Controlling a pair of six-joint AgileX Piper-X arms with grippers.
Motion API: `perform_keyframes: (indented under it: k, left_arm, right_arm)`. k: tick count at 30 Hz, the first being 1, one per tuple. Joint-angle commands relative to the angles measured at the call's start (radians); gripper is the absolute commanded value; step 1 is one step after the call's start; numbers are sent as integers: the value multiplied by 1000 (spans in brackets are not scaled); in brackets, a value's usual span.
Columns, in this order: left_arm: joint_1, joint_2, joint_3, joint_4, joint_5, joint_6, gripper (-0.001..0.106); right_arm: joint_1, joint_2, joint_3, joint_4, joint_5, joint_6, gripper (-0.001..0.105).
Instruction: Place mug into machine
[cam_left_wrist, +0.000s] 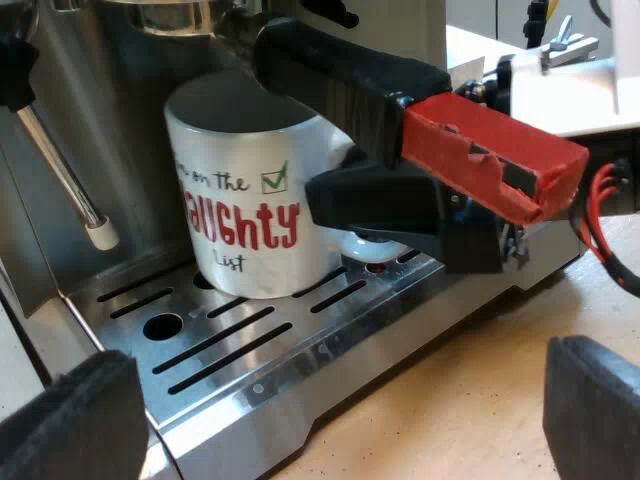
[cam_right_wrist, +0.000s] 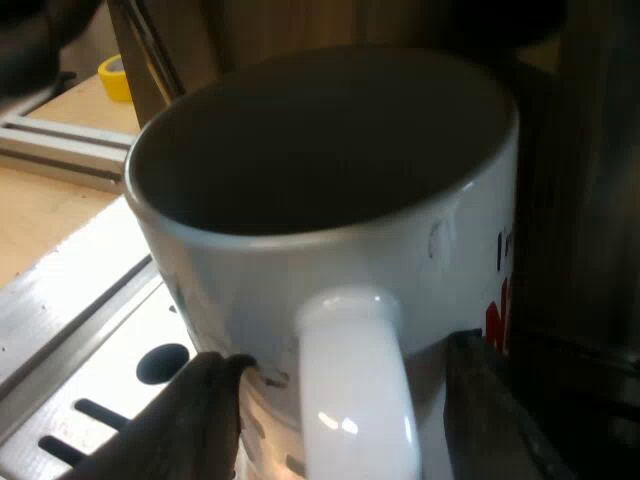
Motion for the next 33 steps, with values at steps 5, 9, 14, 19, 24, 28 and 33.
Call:
perform_keyframes:
  k: [5, 9, 14, 19, 24, 28, 33]
  left_arm:
    - [-4, -1, -1, -18, -3, -2, 81]
    - [-4, -1, -1, -18, -3, -2, 81]
    - [-4, -1, -1, -18, -3, -2, 81]
    - [-4, -1, -1, -20, -3, -2, 81]
    - [-4, -1, -1, -50, -3, -2, 81]
    - [-4, -1, -10, -50, -3, -7, 81]
    - [-4, -1, -86, -42, -3, -7, 81]
  right_arm:
    - [1, -2, -20, -12, -42, -13, 48]
    - [7, -8, -20, -3, -30, -10, 48]
    - [18, -29, -20, 75, 25, -4, 48]
    - [48, -132, 27, 235, 28, -4, 48]
    - [69, -259, 96, 349, 30, 0, 48]
    - [83, -366, 136, 425, 50, 3, 48]
    - [105, -464, 147, 537, 64, 3, 45]
